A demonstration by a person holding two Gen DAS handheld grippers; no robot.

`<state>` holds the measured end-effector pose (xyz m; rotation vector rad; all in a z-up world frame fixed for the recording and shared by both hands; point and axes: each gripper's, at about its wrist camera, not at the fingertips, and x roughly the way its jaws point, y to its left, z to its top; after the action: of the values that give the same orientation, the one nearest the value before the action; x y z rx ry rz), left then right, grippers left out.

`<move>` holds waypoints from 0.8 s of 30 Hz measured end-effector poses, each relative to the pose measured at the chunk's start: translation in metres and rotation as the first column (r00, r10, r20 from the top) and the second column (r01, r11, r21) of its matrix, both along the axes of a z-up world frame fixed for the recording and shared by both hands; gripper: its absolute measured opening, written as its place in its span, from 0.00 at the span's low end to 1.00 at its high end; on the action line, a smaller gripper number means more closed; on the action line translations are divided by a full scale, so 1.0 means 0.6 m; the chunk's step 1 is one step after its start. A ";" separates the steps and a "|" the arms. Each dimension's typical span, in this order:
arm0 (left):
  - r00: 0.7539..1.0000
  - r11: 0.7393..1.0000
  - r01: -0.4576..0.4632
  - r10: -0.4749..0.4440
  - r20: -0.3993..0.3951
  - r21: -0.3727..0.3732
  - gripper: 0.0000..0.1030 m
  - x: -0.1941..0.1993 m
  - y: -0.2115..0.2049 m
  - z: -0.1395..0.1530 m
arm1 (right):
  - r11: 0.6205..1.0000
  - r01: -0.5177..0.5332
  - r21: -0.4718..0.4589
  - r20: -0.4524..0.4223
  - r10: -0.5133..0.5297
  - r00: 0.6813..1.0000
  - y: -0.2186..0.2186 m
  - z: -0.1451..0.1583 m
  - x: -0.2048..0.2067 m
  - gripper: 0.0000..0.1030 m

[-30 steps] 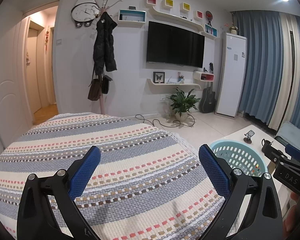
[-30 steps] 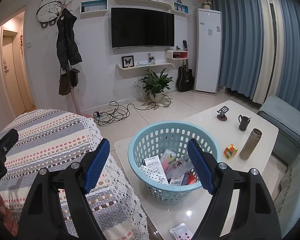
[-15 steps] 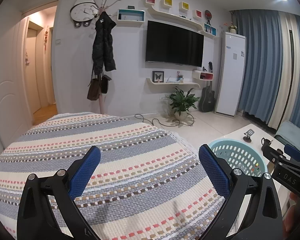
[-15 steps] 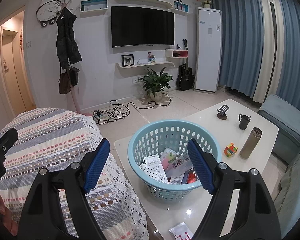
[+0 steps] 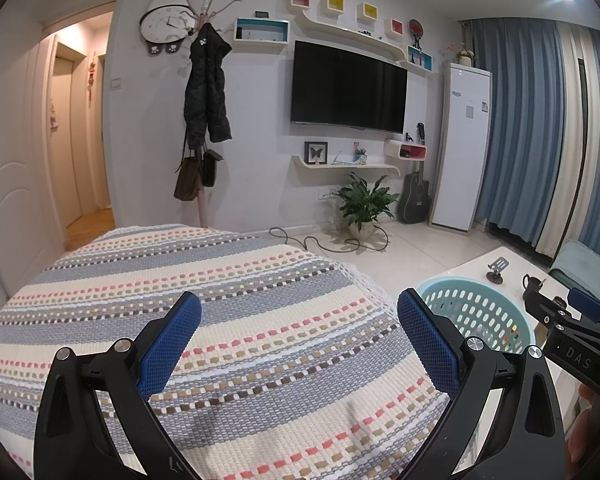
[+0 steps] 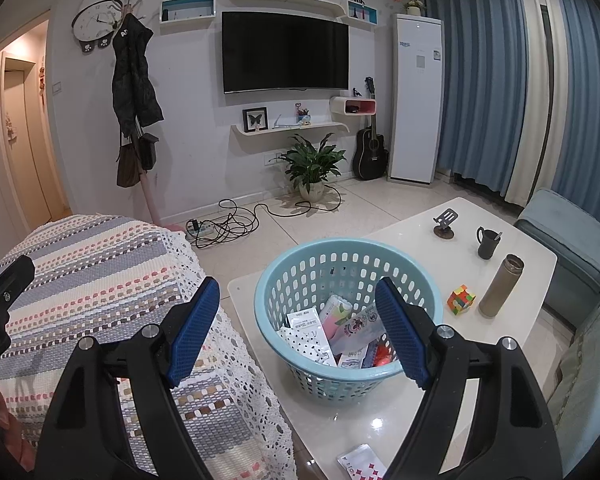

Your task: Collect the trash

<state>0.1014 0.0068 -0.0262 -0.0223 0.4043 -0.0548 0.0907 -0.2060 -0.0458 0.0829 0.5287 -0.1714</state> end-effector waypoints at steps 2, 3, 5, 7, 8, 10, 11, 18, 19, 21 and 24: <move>1.000 1.000 0.001 -0.001 -0.001 -0.001 0.93 0.000 0.000 -0.001 | 1.000 0.000 -0.001 0.000 0.000 1.000 0.000 0.000 0.000 0.74; 1.000 1.000 0.000 0.000 0.000 0.000 0.93 0.000 0.000 -0.001 | 1.000 0.000 -0.001 0.000 0.000 1.000 0.000 0.000 0.000 0.74; 1.000 1.000 0.000 0.000 -0.001 0.000 0.93 0.000 0.000 -0.003 | 1.000 0.000 0.000 -0.001 0.000 1.000 0.000 0.000 0.000 0.74; 1.000 1.000 0.000 0.000 -0.001 0.002 0.93 0.000 0.000 -0.004 | 1.000 0.001 0.002 -0.002 -0.001 1.000 -0.001 -0.001 0.001 0.74; 1.000 1.000 0.000 0.000 0.000 0.003 0.93 0.000 -0.001 -0.004 | 1.000 0.001 0.002 -0.002 -0.001 1.000 -0.002 -0.001 0.001 0.74; 1.000 1.000 0.002 -0.002 -0.001 0.004 0.93 -0.001 -0.001 -0.006 | 1.000 0.000 0.002 -0.002 0.000 1.000 -0.003 -0.002 0.000 0.74; 1.000 1.000 0.003 -0.003 -0.002 0.005 0.93 -0.001 -0.001 -0.007 | 1.000 0.001 0.002 -0.002 -0.001 1.000 -0.002 -0.001 0.001 0.74; 1.000 1.000 0.005 -0.005 -0.004 0.007 0.93 0.000 0.001 -0.010 | 1.000 0.000 0.002 -0.001 0.000 1.000 -0.002 -0.001 0.001 0.74; 1.000 1.000 0.005 -0.005 -0.005 0.006 0.93 0.000 0.002 -0.012 | 1.000 0.000 0.002 -0.002 0.000 1.000 -0.003 -0.001 0.001 0.74; 1.000 1.000 0.006 -0.006 -0.006 0.006 0.93 0.002 0.004 -0.009 | 1.000 0.001 0.002 -0.002 -0.001 1.000 -0.002 -0.001 0.001 0.74; 1.000 1.000 0.006 -0.006 -0.007 0.007 0.93 0.002 0.004 -0.009 | 1.000 0.001 0.003 -0.002 -0.001 1.000 -0.001 0.000 0.001 0.74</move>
<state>0.1027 0.0095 -0.0315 -0.0143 0.4114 -0.0593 0.0915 -0.2068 -0.0460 0.0854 0.5311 -0.1715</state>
